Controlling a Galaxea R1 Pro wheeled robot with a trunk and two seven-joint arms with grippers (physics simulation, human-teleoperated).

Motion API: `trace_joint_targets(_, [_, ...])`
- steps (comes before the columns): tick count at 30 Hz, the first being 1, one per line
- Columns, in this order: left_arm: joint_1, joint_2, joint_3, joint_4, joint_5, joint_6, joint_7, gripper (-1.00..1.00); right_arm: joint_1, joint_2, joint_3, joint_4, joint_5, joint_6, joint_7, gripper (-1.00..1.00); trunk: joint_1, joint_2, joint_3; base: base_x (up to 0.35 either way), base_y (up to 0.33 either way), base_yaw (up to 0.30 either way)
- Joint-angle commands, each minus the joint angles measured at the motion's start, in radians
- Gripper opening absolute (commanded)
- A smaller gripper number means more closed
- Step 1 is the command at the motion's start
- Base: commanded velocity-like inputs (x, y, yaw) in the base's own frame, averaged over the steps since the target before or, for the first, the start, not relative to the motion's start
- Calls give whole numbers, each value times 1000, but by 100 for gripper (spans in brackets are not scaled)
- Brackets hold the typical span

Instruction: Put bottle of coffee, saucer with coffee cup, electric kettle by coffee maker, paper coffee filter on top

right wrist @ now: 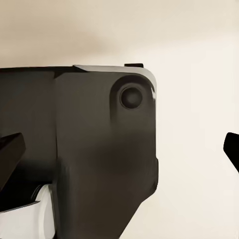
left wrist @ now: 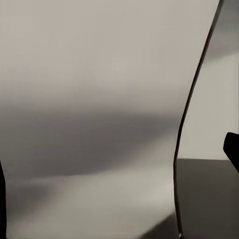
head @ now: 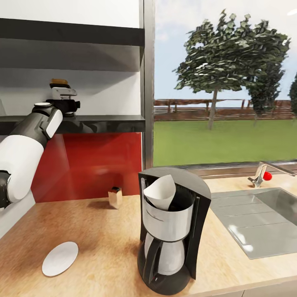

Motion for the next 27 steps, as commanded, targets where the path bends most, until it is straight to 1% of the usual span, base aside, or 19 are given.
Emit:
trace_joint_targets(1, [1, 1, -8, -2, 11, 5, 8, 100, 0, 0, -2, 1, -1, -4, 0, 100, 0, -1, 0, 15, 0, 0])
trace_joint_targets(4, [12, 1, -9, -3, 11, 7, 7, 100, 0, 1, -1, 1, 0, -4, 0, 100, 0, -1, 0, 5, 0, 0])
trace_joint_targets(5, [16, 1, -8, -3, 11, 8, 6, -100, 0, 1, -2, 1, -1, -4, 0, 100, 0, -1, 0, 0, 0, 0])
trace_joint_targets(24, [18, 3, -5, -3, 10, 8, 8, -100, 0, 1, -1, 1, 0, -3, 0, 100, 0, -1, 0, 0, 0, 0])
trace_joint_targets(27, [18, 3, -6, -28, 10, 11, 9, -100, 0, 5, -1, 1, -1, -3, 0, 100, 0, -1, 0, 0, 0, 0])
